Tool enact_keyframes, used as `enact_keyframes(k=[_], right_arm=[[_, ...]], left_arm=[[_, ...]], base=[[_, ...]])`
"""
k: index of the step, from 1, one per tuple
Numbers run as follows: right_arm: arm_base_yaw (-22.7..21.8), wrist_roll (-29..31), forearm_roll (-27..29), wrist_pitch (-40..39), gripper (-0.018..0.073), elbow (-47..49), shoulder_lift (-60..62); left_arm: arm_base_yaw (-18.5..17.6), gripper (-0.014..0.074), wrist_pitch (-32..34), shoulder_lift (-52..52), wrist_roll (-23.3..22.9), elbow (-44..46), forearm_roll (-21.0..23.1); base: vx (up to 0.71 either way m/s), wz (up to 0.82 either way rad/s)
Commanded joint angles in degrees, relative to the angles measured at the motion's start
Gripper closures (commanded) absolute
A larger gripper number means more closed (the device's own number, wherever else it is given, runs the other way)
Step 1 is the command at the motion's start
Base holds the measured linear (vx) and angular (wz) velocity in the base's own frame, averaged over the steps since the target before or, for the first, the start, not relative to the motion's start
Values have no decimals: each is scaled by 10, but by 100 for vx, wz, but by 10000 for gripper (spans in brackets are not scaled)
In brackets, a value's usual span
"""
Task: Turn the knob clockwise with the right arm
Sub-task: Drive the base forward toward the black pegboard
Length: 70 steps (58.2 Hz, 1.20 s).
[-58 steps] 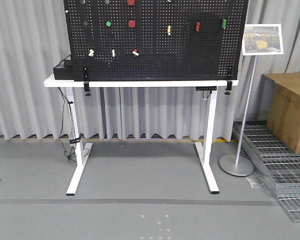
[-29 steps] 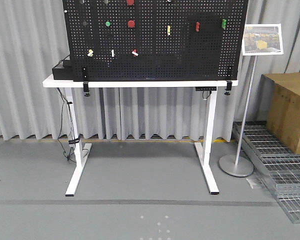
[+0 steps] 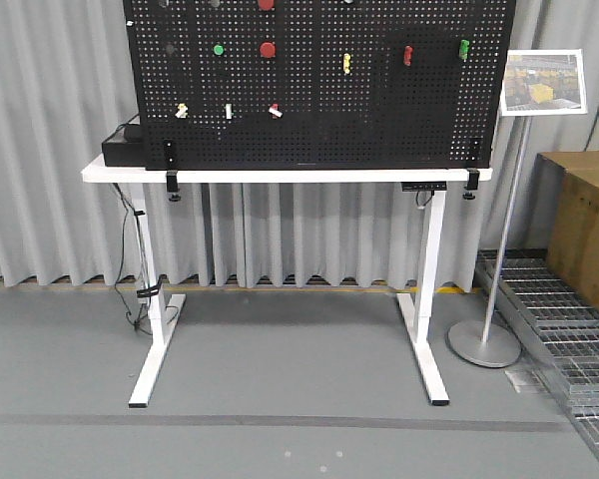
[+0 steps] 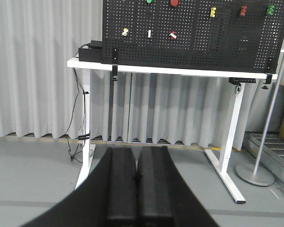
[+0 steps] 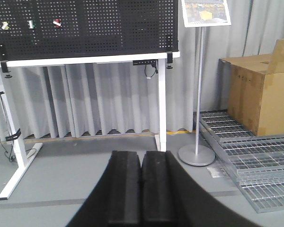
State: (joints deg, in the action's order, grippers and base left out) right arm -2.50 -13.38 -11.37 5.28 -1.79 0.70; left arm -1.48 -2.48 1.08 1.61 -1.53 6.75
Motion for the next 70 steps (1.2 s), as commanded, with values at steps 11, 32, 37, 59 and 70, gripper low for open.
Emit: enact_keyframes(k=[11,32,37,59,70], right_arm=[[-4,4,-2,-47,568,-3,6],[-4,4,-2,-47,568,-3,6],[-4,4,-2,-47,568,-3,6],[-4,4,-2,-47,568,-3,6],[-4,4,-2,-47,568,-3,6]], left_arm=[[1,603,47,0,-3,-7,4],[1,603,47,0,-3,-7,4],[1,603,47,0,-3,-7,4],[1,603,47,0,-3,-7,4],[1,603,47,0,-3,-7,4]], base=[[20,-9],[30,0],[38,7],[41,7],[42,5]])
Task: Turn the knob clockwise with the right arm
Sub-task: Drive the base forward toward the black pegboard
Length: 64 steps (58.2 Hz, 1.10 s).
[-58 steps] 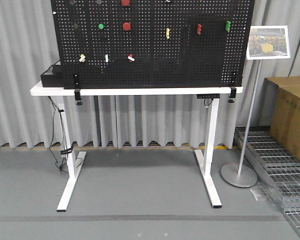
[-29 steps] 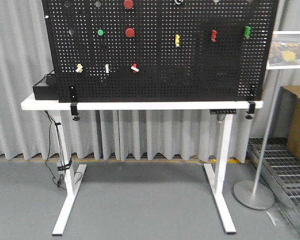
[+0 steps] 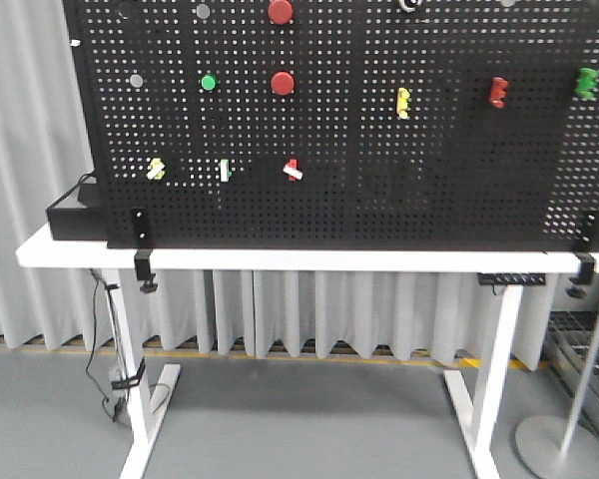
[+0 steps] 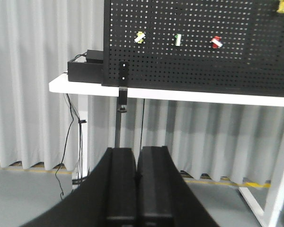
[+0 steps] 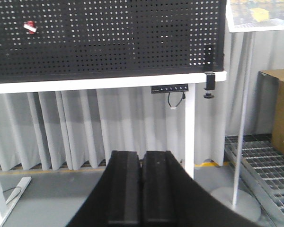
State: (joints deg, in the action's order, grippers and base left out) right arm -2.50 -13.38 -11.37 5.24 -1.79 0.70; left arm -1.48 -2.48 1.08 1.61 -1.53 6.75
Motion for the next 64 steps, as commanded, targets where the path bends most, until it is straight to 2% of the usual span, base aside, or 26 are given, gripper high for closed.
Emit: enact_keyframes(k=[1,64], right_arm=[[-4,4,-2,-46,568,-3,6],[-4,4,-2,-46,568,-3,6]], left_arm=[[1,603,47,0,-3,-7,4],[1,603,47,0,-3,-7,4]], base=[[43,3],[42,0]])
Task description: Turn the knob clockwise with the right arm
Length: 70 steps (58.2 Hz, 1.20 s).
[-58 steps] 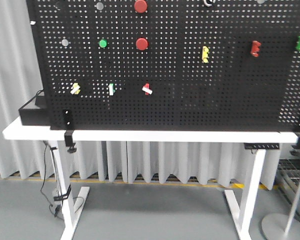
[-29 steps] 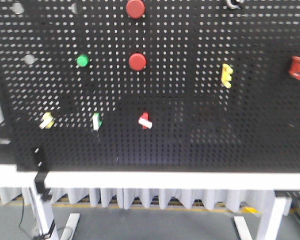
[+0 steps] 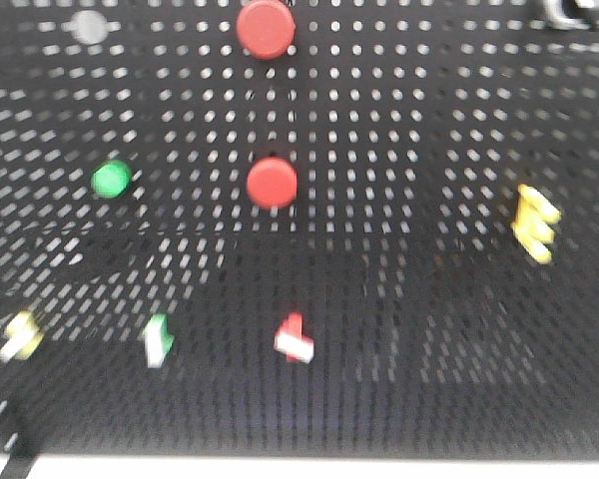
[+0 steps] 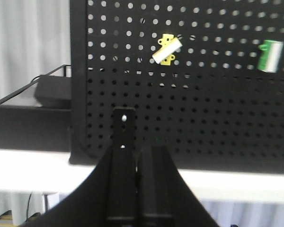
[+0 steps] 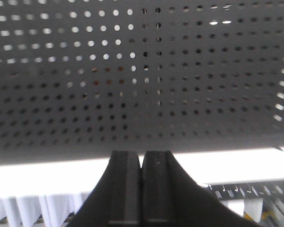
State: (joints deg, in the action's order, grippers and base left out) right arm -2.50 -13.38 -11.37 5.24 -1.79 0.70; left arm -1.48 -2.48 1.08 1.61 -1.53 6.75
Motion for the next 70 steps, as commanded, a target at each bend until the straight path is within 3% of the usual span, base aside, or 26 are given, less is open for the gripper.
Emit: enact_keyframes(k=[1,26,70], right_arm=[[-4,4,-2,-46,568,-3,6],[-4,4,-2,-46,568,-3,6],[-4,4,-2,-73,568,-3,6]], left_arm=[[1,603,47,0,-3,-7,4],[1,603,47,0,-3,-7,4],[1,603,47,0,-3,-7,4]], base=[[34,-3],[22,-4],[1,-1]])
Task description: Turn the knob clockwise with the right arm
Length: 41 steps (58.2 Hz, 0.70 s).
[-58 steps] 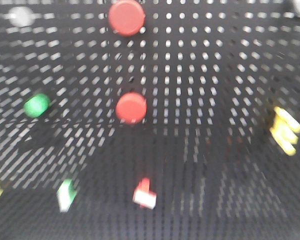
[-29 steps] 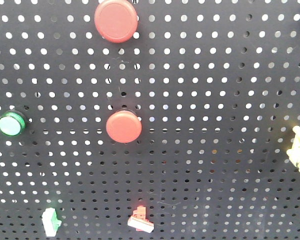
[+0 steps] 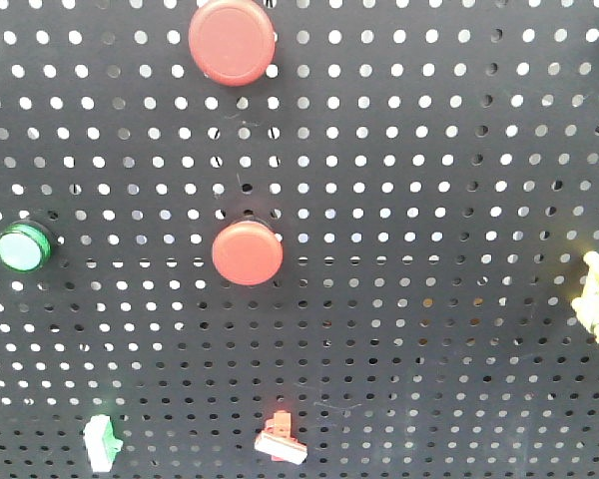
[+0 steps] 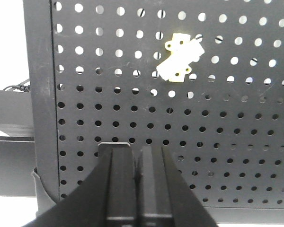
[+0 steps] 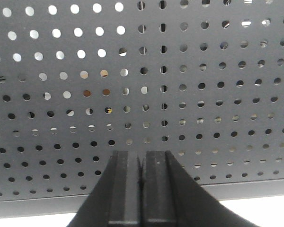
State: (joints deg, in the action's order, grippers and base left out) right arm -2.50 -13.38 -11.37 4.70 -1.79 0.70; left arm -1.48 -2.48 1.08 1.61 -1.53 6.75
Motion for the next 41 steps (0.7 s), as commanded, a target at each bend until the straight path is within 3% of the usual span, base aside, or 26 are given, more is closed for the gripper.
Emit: enact_keyframes(k=[1,10,19,27,41], right_arm=[[-4,4,-1,-73,568,-3,6],[-4,3,27,-102,568,11,6],[-4,4,29,-47,568,100,0],[-4,13,20,-6,568,237,-60],[-4,58,23,101,568,574,-257]], left_arm=[[1,603,47,0,-3,-7,4],[1,603,47,0,-3,-7,4],[1,603,47,0,-3,-7,4],[1,603,47,0,-3,-7,4],[1,603,47,0,-3,-7,4]], base=[[0,0],[0,0],[0,0],[0,0],[0,0]])
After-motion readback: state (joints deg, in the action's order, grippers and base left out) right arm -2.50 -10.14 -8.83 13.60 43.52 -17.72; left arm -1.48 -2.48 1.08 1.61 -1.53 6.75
